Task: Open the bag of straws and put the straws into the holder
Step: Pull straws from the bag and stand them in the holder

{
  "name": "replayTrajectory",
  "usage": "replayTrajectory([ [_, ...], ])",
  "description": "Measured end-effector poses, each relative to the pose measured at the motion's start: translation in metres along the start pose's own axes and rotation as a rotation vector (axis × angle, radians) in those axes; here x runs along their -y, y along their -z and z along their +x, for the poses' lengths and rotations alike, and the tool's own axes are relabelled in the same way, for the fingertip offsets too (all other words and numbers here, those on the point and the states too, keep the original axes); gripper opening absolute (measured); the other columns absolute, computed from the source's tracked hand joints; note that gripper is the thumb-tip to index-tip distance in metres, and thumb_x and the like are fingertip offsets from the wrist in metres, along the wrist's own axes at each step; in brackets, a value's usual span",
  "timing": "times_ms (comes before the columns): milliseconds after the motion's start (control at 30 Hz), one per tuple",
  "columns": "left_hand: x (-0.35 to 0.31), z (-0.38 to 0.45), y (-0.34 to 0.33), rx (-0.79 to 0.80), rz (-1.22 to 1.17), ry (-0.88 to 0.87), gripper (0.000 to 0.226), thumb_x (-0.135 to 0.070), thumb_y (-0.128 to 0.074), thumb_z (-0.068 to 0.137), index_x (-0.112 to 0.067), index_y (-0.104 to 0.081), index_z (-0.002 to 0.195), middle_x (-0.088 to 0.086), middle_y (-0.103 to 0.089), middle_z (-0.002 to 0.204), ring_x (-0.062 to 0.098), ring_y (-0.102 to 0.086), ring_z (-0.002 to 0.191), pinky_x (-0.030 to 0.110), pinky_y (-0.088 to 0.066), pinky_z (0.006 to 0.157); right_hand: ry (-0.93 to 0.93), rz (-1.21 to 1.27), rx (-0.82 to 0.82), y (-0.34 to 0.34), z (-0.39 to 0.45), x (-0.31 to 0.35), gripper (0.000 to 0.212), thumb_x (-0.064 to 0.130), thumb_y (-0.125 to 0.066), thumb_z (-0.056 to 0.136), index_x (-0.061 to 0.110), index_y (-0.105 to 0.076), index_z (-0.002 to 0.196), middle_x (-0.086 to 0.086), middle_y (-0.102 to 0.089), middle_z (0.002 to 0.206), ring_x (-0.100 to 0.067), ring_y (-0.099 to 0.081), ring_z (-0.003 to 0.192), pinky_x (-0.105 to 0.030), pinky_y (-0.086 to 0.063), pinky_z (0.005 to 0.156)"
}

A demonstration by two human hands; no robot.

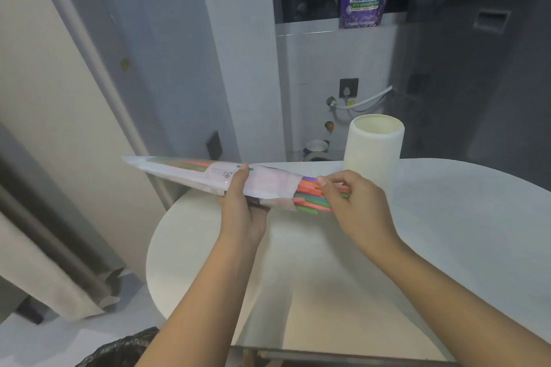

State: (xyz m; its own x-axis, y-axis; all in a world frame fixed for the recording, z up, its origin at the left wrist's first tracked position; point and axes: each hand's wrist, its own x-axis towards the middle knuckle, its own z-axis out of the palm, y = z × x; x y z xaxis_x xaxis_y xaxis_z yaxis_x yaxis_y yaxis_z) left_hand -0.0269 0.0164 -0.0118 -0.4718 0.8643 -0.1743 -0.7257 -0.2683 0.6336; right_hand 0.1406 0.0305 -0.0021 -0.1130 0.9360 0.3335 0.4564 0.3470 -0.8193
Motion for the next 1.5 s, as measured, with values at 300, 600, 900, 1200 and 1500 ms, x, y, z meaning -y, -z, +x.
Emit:
replayTrajectory([
  [300,0.003,-0.007,0.000,0.030,-0.098,0.093,0.018,-0.019,-0.057,0.091,-0.015,-0.053,0.108,0.007,-0.064,0.099,0.023,-0.064,0.093,0.039,-0.053,0.080,0.028,0.211,-0.018,0.012,-0.007,0.002,0.015,0.023,-0.054,0.093,0.026,-0.058,0.106,0.011,-0.062,0.088,0.006,-0.060,0.072,-0.002,-0.040,0.055],
  [600,0.004,-0.015,-0.009,-0.085,-0.123,0.019,0.044,-0.007,-0.055,0.093,-0.010,-0.043,0.135,0.011,-0.061,0.128,0.022,-0.064,0.103,0.040,-0.054,0.084,-0.048,0.421,-0.170,0.017,-0.002,0.004,0.006,0.019,-0.055,0.092,0.014,-0.058,0.090,0.006,-0.062,0.070,0.006,-0.055,0.050,-0.005,-0.041,0.051],
  [900,0.005,-0.017,-0.009,-0.070,-0.144,0.029,0.042,-0.008,-0.052,0.094,-0.007,-0.044,0.134,0.008,-0.065,0.108,0.020,-0.065,0.096,0.038,-0.051,0.092,-0.260,0.925,-0.100,0.015,-0.005,0.014,0.056,0.035,-0.072,0.075,0.003,-0.050,0.115,-0.006,-0.056,0.082,-0.007,-0.050,0.053,-0.017,-0.040,0.046],
  [1200,0.016,-0.029,-0.017,-0.008,-0.146,0.072,0.045,-0.010,-0.051,0.094,-0.008,-0.041,0.138,0.013,-0.061,0.117,0.023,-0.064,0.097,0.031,-0.057,0.068,-0.392,1.005,0.105,0.008,0.006,0.026,0.033,0.032,-0.058,0.087,0.018,-0.064,0.116,-0.005,-0.067,0.110,-0.021,-0.066,0.100,-0.041,-0.051,0.093],
  [1500,0.013,-0.018,-0.011,-0.067,-0.205,0.062,0.044,-0.009,-0.052,0.093,-0.008,-0.044,0.137,0.014,-0.060,0.126,0.026,-0.058,0.114,0.044,-0.045,0.100,-0.230,1.005,-0.074,0.035,0.017,0.027,0.028,0.021,-0.049,0.092,0.018,-0.076,0.087,0.000,-0.074,0.101,-0.007,-0.066,0.099,-0.025,-0.046,0.090],
])
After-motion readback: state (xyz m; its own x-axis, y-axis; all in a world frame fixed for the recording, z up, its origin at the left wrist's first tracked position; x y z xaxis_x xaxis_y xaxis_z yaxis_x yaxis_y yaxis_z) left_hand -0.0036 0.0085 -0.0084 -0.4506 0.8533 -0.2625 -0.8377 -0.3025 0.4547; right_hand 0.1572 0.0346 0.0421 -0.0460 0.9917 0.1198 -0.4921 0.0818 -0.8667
